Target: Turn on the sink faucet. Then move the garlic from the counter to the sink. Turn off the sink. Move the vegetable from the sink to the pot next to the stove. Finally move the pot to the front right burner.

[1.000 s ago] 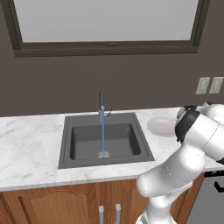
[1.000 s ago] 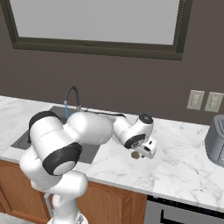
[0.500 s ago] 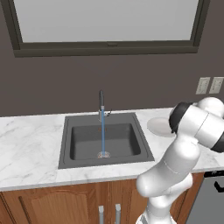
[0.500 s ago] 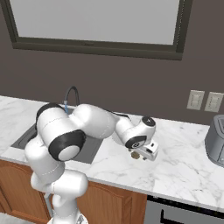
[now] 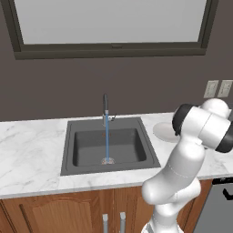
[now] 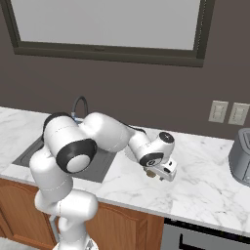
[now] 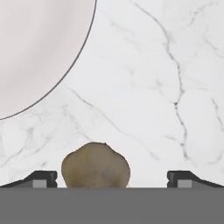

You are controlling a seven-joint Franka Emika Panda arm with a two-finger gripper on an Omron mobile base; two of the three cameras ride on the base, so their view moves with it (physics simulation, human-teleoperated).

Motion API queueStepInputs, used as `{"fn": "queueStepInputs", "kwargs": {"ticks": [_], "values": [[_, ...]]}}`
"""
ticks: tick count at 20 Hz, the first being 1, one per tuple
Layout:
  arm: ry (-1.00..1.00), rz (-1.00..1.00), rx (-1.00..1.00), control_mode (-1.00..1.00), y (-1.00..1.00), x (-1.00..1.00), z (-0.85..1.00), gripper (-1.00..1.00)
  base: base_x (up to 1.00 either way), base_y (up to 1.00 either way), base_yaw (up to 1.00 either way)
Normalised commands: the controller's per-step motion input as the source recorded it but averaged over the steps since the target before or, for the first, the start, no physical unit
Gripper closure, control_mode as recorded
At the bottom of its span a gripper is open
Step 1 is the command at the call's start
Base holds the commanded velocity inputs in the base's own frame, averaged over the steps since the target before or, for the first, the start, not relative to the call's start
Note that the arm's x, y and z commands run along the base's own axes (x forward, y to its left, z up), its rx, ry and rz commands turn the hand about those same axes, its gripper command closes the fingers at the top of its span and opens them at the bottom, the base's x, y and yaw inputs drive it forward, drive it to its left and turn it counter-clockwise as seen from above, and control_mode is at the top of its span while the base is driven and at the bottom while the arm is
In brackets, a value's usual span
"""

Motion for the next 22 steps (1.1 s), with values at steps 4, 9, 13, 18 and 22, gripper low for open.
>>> {"fn": "queueStepInputs", "kwargs": {"ticks": [4,9,13,18,22], "values": [[0.01,0.0,0.0,-1.0,0.02,0.0,-0.12,-1.0,0.0,0.0,0.0],[0.0,0.0,0.0,-1.0,0.01,0.03,-0.14,-1.0,0.0,0.0,0.0],[0.0,0.0,0.0,-1.0,0.0,0.09,-0.16,-1.0,0.0,0.0,0.0],[0.0,0.0,0.0,-1.0,0.06,0.05,-0.08,-1.0,0.0,0.0,0.0],[0.0,0.0,0.0,-1.0,0.22,0.0,-0.05,-1.0,0.0,0.0,0.0]]}}
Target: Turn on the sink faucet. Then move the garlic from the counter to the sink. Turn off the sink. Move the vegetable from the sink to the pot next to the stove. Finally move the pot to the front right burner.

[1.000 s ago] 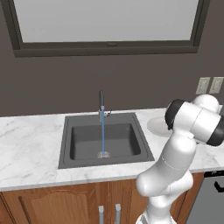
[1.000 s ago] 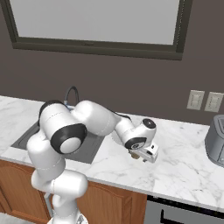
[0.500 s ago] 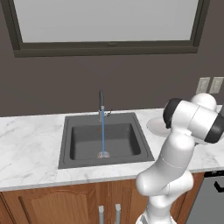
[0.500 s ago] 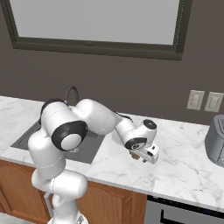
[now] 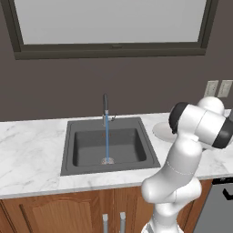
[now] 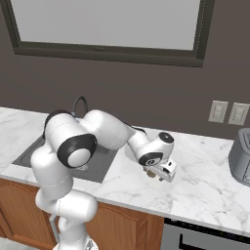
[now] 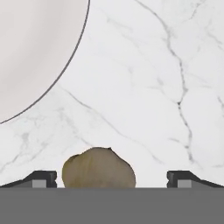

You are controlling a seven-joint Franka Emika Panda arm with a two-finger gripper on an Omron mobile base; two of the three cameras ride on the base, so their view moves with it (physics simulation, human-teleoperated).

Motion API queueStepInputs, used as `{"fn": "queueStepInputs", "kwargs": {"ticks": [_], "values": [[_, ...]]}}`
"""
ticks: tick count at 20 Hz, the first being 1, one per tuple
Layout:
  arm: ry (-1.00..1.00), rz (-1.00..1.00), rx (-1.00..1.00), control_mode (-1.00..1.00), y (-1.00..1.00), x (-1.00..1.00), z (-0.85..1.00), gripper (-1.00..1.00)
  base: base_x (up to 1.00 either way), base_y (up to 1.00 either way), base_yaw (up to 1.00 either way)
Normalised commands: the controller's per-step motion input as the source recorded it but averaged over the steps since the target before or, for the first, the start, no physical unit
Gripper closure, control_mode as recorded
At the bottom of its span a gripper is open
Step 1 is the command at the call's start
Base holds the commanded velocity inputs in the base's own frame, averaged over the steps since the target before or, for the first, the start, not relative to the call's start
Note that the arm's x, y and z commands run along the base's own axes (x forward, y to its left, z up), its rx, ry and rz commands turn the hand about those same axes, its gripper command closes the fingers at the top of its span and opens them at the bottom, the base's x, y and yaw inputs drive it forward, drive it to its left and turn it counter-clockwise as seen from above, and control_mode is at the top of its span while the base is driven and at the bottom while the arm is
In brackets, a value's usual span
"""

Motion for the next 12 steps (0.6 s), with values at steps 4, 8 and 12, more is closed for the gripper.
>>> {"fn": "queueStepInputs", "kwargs": {"ticks": [4,8,12], "values": [[0.0,0.0,0.0,-1.0,0.31,0.0,0.0,-1.0,0.0,0.0,0.0],[0.0,0.0,0.0,-1.0,0.27,0.0,-0.07,-1.0,0.0,0.0,0.0],[0.0,0.0,0.0,-1.0,0.2,0.0,-0.15,-1.0,0.0,0.0,0.0]]}}
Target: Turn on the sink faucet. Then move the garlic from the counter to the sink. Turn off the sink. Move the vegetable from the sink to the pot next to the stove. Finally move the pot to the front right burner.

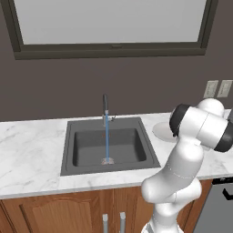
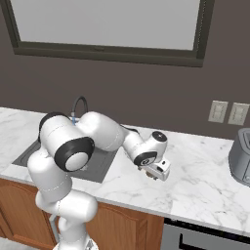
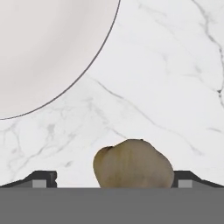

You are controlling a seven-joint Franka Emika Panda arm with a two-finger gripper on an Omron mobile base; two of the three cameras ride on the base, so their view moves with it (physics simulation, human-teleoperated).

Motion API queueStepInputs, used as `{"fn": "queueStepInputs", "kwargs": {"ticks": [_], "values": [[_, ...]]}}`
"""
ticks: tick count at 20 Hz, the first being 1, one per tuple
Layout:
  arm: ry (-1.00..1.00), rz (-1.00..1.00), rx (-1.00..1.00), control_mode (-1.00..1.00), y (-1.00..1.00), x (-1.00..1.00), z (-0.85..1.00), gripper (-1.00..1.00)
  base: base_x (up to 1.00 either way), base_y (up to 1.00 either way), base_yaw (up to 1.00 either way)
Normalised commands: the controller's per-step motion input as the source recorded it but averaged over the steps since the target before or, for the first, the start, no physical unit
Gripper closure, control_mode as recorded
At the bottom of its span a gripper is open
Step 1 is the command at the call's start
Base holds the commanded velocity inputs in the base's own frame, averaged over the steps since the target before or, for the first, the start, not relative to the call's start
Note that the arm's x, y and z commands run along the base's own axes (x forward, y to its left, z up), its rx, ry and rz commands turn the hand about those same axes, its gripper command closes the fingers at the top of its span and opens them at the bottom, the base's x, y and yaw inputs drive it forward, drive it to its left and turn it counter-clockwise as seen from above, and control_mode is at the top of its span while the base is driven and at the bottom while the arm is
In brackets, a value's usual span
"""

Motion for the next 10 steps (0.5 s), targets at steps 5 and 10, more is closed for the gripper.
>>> {"fn": "queueStepInputs", "kwargs": {"ticks": [5,10], "values": [[0.0,0.0,0.0,-1.0,0.09,0.0,-0.22,-1.0,0.0,0.0,0.0],[0.0,0.0,0.0,-1.0,-0.1,0.05,-0.17,-1.0,0.0,0.0,0.0]]}}
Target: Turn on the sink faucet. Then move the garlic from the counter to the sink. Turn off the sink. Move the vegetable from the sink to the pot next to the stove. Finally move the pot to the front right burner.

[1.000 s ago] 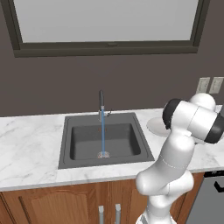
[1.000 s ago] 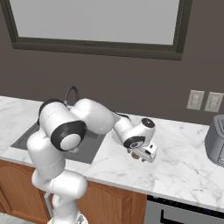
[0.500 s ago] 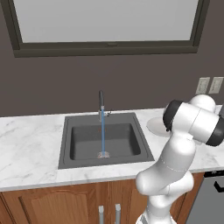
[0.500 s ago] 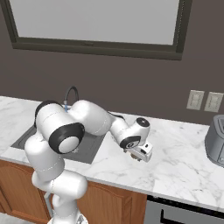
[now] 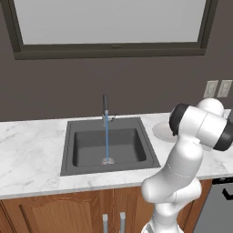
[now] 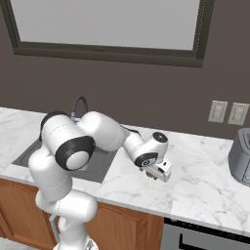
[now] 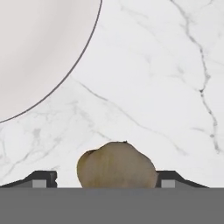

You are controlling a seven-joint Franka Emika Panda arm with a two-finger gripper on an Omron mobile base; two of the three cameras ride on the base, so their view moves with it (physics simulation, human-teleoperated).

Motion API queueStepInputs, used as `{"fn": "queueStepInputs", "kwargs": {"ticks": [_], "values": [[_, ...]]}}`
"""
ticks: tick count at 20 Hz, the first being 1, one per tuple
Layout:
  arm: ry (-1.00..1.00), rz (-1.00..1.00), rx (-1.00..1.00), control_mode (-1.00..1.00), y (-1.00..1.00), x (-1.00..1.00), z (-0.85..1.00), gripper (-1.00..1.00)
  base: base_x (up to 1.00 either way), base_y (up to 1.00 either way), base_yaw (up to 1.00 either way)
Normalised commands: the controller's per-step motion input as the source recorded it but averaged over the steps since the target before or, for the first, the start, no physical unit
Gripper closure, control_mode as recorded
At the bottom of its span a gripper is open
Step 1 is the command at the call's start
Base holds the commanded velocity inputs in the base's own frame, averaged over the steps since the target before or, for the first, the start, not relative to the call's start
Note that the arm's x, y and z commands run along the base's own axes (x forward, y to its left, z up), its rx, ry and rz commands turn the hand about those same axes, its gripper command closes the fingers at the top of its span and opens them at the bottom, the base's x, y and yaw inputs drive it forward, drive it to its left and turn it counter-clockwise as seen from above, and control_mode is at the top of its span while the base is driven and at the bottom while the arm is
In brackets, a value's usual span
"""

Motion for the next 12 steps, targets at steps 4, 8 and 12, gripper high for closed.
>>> {"fn": "queueStepInputs", "kwargs": {"ticks": [4,8,12], "values": [[0.0,0.0,0.0,-1.0,-0.12,0.08,-0.1,-1.0,0.0,0.0,0.0],[0.0,0.0,0.0,-1.0,-0.01,0.1,-0.14,-1.0,0.0,0.0,0.0],[0.0,0.0,0.0,-1.0,0.0,0.11,-0.24,1.0,0.0,0.0,0.0]]}}
